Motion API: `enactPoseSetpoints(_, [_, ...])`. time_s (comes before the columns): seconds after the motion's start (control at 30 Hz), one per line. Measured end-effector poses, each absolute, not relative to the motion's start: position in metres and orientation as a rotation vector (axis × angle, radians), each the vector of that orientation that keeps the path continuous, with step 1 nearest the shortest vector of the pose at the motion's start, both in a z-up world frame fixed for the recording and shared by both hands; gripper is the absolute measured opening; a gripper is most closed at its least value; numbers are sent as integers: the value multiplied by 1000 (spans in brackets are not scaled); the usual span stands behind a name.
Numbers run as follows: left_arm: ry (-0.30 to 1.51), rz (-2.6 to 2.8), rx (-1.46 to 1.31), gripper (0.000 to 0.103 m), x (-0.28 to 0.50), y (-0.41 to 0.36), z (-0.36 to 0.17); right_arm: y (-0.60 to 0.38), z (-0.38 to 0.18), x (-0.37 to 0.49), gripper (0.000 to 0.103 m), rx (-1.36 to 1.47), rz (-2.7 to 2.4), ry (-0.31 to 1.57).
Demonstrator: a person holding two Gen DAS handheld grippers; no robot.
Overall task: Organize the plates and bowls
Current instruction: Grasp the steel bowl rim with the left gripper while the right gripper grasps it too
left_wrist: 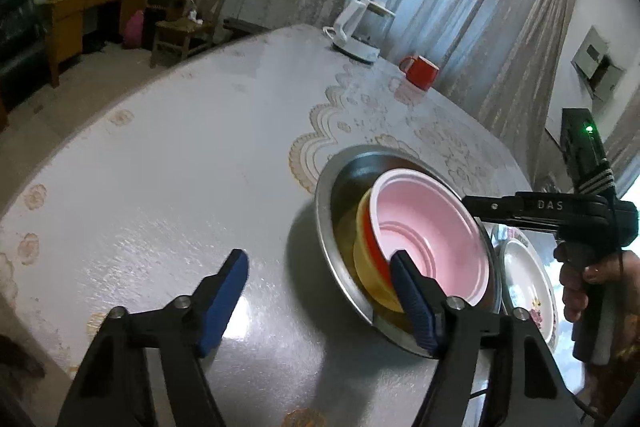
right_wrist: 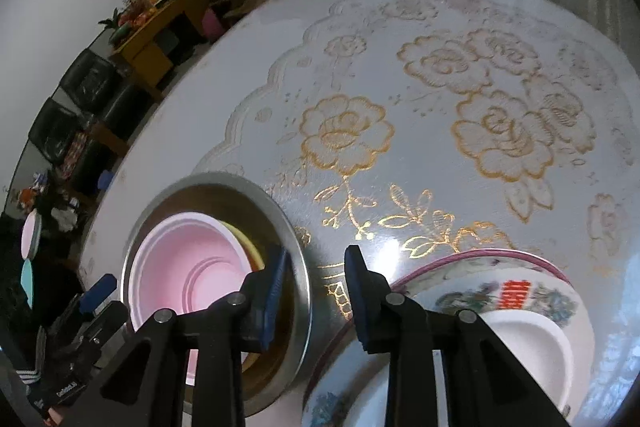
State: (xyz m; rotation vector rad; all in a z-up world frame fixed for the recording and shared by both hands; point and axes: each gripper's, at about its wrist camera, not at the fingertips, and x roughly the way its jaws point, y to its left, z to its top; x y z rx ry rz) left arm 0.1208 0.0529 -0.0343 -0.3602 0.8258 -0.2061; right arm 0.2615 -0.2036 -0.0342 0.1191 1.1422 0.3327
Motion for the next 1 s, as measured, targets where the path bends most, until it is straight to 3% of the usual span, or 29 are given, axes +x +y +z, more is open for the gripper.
enactPoseSetpoints(0.13, [807, -253, -385, 63, 123, 53, -35, -203, -46, 267, 20, 188, 373, 1180])
enactPoseSetpoints(0.23, [816, -309, -431, 50, 125, 55, -35, -205, -49, 269, 15, 240, 400, 1182])
enactPoseSetpoints(0.4, [860, -375, -436, 31, 126, 47, -41, -201, -48, 265, 15, 217, 404, 1173])
enactPoseSetpoints(0.63, [867, -365, -422, 31, 123, 41, -38, -212, -52, 265, 15, 319, 402, 1183])
enactPoseSetpoints(0.77, [858, -353, -467, 59, 120, 49, -32, -214, -52, 263, 15, 338, 399, 1185])
enactPoseSetpoints(0.87, [859, -320, -474, 59, 119, 55, -33, -212, -52, 263, 15, 330, 395, 1182])
enactPoseSetpoints(0.93, [870, -316, -451, 52, 121, 54, -37, -212, -51, 263, 16, 330, 392, 1183])
enactPoseSetpoints(1.0, [877, -339, -427, 29, 122, 49, -39, -212, -51, 263, 16, 329, 390, 1185])
